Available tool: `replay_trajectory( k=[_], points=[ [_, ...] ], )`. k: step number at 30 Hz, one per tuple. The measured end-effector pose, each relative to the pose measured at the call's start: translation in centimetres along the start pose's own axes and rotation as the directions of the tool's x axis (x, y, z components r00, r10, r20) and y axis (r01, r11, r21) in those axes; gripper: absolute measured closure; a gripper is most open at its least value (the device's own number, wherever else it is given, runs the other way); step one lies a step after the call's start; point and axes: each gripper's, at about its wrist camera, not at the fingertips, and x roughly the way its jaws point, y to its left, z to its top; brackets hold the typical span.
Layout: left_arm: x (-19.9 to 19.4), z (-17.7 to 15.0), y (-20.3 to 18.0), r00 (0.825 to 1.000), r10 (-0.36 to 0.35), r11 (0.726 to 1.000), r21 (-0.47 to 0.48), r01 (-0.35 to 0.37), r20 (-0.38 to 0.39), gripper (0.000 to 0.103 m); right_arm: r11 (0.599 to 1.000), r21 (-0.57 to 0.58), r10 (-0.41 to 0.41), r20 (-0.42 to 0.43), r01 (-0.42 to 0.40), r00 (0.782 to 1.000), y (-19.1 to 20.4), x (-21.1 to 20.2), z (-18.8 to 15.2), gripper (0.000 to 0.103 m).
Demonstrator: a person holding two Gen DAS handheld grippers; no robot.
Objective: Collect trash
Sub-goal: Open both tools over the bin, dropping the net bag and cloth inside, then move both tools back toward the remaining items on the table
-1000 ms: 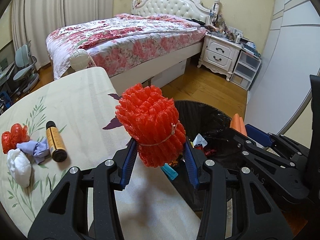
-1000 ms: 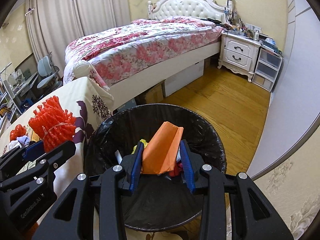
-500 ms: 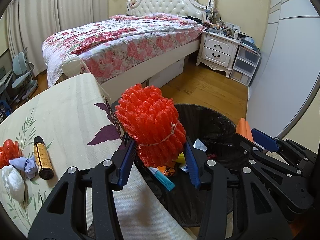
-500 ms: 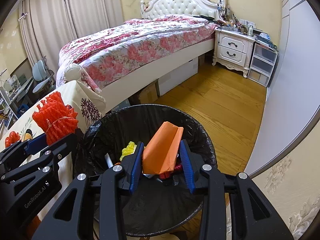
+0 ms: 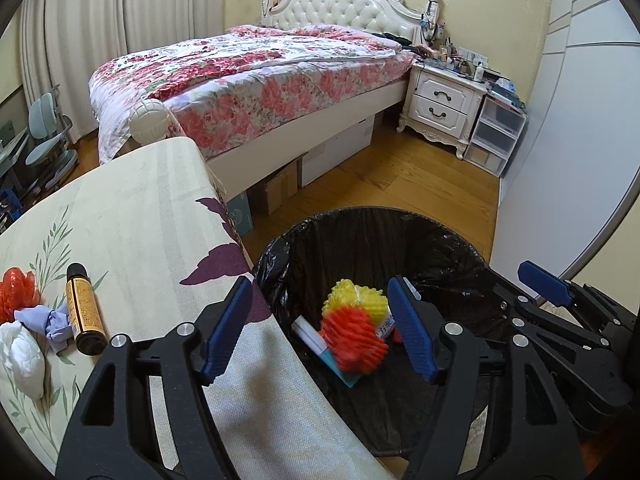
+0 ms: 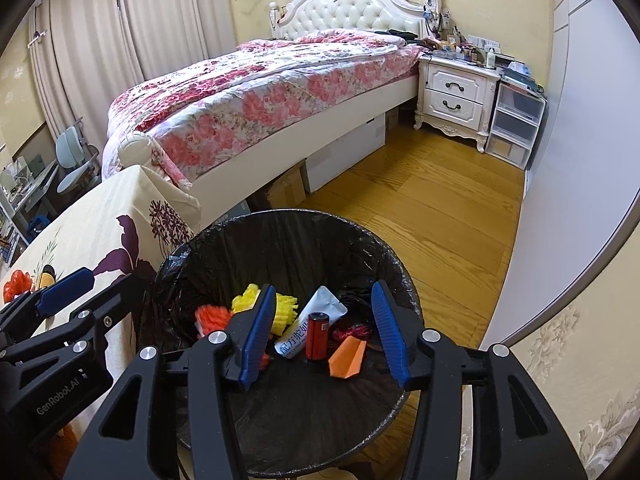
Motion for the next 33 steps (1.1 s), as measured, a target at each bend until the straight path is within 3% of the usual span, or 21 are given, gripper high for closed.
replay_trajectory(
  k=[8, 17, 33],
  points=[
    [-1.4, -0.2, 0.9, 0.999, 0.043, 0.999, -0.009, -0.043, 0.017, 0.027, 1.000, 0.007, -0.007, 0.010, 0.007, 1.000, 0.2, -0.7, -0.1, 0.043],
    [-4.3, -1.5, 4.5, 0.994, 0.110, 0.991, -0.072, -0.109, 0.020, 0.026, 0.999, -0.022, 0.027, 0.013, -0.026, 1.000, 2.6, -1.7, -0.6, 0.037],
    [-9.9, -6.3, 13.3, 0.969, 0.247, 0.946, -0.219, -0.241, 0.000, 0.026, 0.980, -0.126, 0.149, -0.025, -0.151, 0.989, 10.2, -3.0, -2.3, 0.037]
  ],
)
